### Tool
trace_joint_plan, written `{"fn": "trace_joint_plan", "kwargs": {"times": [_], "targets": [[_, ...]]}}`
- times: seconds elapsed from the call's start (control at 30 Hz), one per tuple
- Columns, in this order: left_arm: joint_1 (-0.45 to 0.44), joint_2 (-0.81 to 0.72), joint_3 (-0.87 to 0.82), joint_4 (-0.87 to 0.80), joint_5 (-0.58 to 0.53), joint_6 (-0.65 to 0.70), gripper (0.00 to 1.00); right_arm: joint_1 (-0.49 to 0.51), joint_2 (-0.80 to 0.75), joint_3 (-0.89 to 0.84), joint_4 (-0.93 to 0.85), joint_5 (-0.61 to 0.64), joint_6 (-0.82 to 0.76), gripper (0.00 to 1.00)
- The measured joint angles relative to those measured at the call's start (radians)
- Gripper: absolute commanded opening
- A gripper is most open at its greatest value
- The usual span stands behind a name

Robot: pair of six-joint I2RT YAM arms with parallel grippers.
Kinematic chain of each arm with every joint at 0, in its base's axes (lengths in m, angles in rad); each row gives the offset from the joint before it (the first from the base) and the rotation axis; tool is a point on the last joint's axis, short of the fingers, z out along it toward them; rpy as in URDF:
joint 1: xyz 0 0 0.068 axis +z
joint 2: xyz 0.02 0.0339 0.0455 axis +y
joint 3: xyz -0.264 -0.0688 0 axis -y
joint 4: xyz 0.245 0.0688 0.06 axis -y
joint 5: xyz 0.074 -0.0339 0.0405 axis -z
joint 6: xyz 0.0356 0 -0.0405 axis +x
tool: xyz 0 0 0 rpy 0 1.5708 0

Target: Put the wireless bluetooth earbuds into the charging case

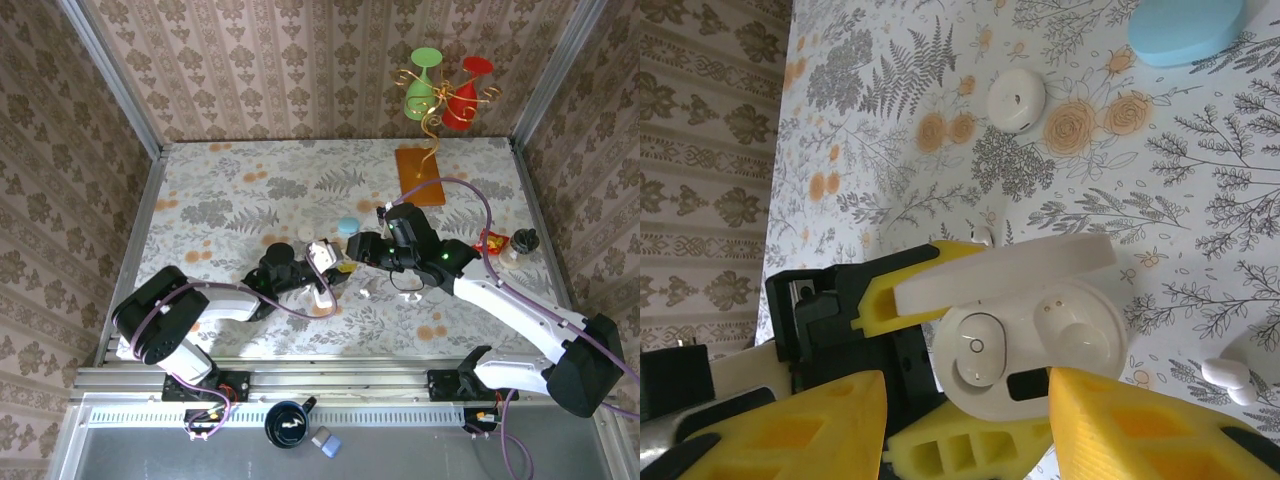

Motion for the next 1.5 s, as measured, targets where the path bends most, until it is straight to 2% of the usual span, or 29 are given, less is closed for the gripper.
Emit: {"fn": "trace_joint_plan", "kwargs": {"times": [0.27,0.47,0.63,0.83,1.03,1.2,1.5], "targets": [[0.1,-0.009,-0.075,0.132,0.018,-0.102,0.19,-0.058,-0.126,-0.159,0.048,0.026,-0.011,0.48],[0.211,-0.109,-0.147,0.16,0.039,-0.178,0.19,-0.127,-0.132,-0.228,0.045,0.026,-0.049,0.52],[0.264,-0.237,-0.159,0.15,0.059,-0.203,0.2,-0.152,0.021,-0.216,0.047,-0.029,-0.143,0.55],[0.267,-0.354,-0.162,0.088,0.072,-0.202,0.21,-0.157,0.283,-0.121,0.053,-0.137,-0.276,0.57],[0.269,-0.393,-0.184,0.054,0.067,-0.202,0.21,-0.157,0.478,-0.025,0.102,-0.225,-0.361,0.57],[0.273,-0.41,-0.2,0.021,0.056,-0.202,0.21,-0.157,0.551,-0.016,0.123,-0.273,-0.382,0.55],[0.273,-0.425,-0.2,-0.008,0.053,-0.198,0.21,-0.187,0.531,-0.095,0.221,-0.343,-0.426,0.5]]}}
